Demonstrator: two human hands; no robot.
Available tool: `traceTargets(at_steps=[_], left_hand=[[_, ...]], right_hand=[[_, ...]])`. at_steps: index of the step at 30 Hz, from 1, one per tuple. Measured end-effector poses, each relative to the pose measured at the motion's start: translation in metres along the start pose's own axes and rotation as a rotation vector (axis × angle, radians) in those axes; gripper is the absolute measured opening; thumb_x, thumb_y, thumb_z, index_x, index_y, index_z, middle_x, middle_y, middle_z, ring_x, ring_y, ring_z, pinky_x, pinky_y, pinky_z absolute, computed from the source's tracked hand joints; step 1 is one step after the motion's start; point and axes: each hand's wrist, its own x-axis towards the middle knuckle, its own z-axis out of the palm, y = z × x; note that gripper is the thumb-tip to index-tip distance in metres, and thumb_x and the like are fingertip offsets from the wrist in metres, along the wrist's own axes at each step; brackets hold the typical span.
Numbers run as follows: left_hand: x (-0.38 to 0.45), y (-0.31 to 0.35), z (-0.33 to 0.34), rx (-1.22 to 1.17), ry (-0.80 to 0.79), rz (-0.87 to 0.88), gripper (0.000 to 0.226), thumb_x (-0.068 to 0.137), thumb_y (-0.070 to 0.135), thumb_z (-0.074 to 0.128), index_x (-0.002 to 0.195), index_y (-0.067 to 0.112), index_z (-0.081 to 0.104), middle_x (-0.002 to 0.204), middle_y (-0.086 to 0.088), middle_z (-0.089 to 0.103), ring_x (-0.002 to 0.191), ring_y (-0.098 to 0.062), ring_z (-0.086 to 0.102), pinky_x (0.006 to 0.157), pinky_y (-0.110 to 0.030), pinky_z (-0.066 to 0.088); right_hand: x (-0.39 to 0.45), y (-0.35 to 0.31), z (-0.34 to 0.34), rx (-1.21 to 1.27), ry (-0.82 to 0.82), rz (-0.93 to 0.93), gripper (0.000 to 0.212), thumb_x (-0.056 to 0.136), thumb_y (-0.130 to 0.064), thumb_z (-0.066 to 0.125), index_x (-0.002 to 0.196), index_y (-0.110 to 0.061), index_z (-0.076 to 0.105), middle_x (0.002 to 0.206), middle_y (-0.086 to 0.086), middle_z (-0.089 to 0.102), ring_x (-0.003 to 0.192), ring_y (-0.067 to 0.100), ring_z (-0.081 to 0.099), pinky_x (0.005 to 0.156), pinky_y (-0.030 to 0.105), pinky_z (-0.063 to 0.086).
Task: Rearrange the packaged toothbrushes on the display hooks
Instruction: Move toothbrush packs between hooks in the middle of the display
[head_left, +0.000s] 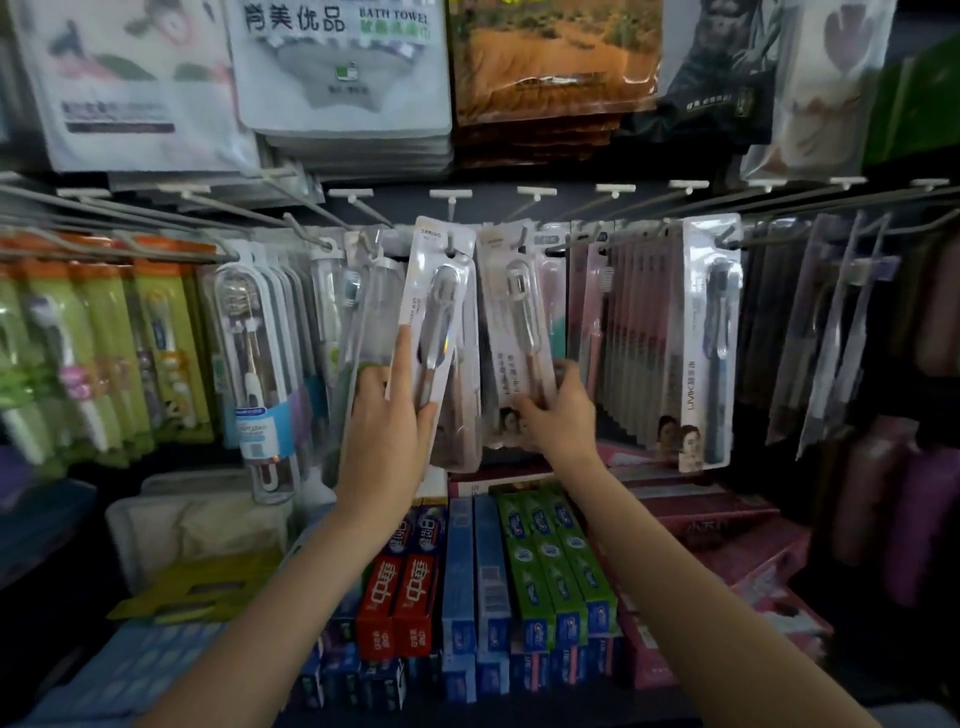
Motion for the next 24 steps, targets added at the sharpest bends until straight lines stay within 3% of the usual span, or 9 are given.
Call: traceTargets(at_steps=[2,7,9,11,14,17,19,21,24], left_hand=[[0.000,-0.002,0.000,0.005,-0.005,0.001,0.082,0.091,0.018,0.054,0.144,0.030,-0.007,0.113,-0.018,0.043,0.096,-0.031,0.051,0.082,-0.043,0.047],[0.000,0.006,0.007,-0.063,0.027,0.001,0.080,0.091,0.018,0.055,0.142,0.038,-0.004,0.112,-0.017,0.045,0.093,-0.028,0.053,0.080,-0.041,0.048],[-0.001,0.007,0.010,-0.103,0.034,-0.001,0.082,0.092,0.019,0.054,0.139,0.042,-0.009,0.112,-0.015,0.044,0.093,-0.026,0.052,0.081,-0.040,0.048],[-0.001,0.004,0.011,-0.114,0.042,0.008,0.083,0.092,0.019,0.053,0.138,0.045,-0.010,0.112,-0.015,0.044,0.094,-0.026,0.052,0.082,-0.040,0.048],[0.001,0.001,0.011,-0.082,0.055,0.029,0.081,0.090,0.018,0.055,0.141,0.040,-0.003,0.110,-0.017,0.045,0.093,-0.029,0.053,0.080,-0.040,0.048],[0.002,0.001,0.013,-0.073,0.051,0.023,0.080,0.090,0.018,0.056,0.142,0.038,-0.001,0.112,-0.018,0.045,0.096,-0.030,0.053,0.081,-0.040,0.047],[0.002,0.001,0.014,-0.080,0.054,0.016,0.080,0.090,0.018,0.055,0.142,0.038,-0.003,0.114,-0.018,0.045,0.096,-0.030,0.053,0.079,-0.040,0.047],[0.001,0.002,0.016,-0.083,0.057,0.020,0.081,0.090,0.018,0.056,0.142,0.038,-0.003,0.114,-0.017,0.044,0.095,-0.030,0.054,0.079,-0.039,0.046],[0.000,0.003,0.015,-0.083,0.052,0.018,0.082,0.090,0.018,0.056,0.143,0.037,-0.003,0.115,-0.017,0.044,0.097,-0.029,0.053,0.080,-0.034,0.043]], right_hand=[[0.001,0.004,-0.014,-0.015,0.015,-0.050,0.043,0.086,-0.008,0.062,0.124,-0.012,0.043,0.099,-0.001,0.058,0.073,0.003,0.056,0.061,0.014,0.046],[0.002,0.008,-0.054,-0.252,-0.075,-0.231,0.010,0.089,-0.010,0.059,0.094,-0.012,0.051,0.073,-0.003,0.056,0.064,0.018,0.057,0.055,0.027,0.047],[0.007,0.007,-0.065,-0.371,-0.028,-0.285,0.022,0.088,-0.011,0.059,0.078,-0.022,0.043,0.068,-0.008,0.052,0.058,0.010,0.052,0.049,0.022,0.039],[0.012,0.008,-0.069,-0.416,-0.025,-0.268,0.028,0.088,-0.013,0.060,0.072,-0.024,0.040,0.071,0.001,0.055,0.061,0.016,0.055,0.050,0.026,0.041],[0.012,0.015,-0.065,-0.275,-0.112,-0.145,0.015,0.088,-0.016,0.061,0.092,-0.004,0.053,0.088,0.020,0.059,0.070,0.029,0.063,0.055,0.033,0.053],[0.004,0.015,-0.054,-0.081,-0.205,-0.061,0.028,0.086,-0.017,0.064,0.106,-0.009,0.048,0.096,0.009,0.061,0.070,0.009,0.063,0.056,0.019,0.052],[0.004,0.015,-0.043,-0.029,-0.235,-0.027,0.054,0.082,-0.022,0.069,0.126,-0.014,0.040,0.119,0.002,0.057,0.098,0.011,0.060,0.085,0.030,0.052],[0.007,0.015,-0.029,-0.040,-0.223,-0.014,0.074,0.079,-0.026,0.071,0.139,-0.015,0.029,0.133,0.001,0.047,0.120,0.016,0.048,0.102,0.033,0.040],[0.008,0.013,-0.006,0.002,-0.164,0.006,0.069,0.080,-0.024,0.070,0.137,-0.015,0.031,0.121,0.004,0.051,0.112,0.018,0.050,0.091,0.028,0.042]])
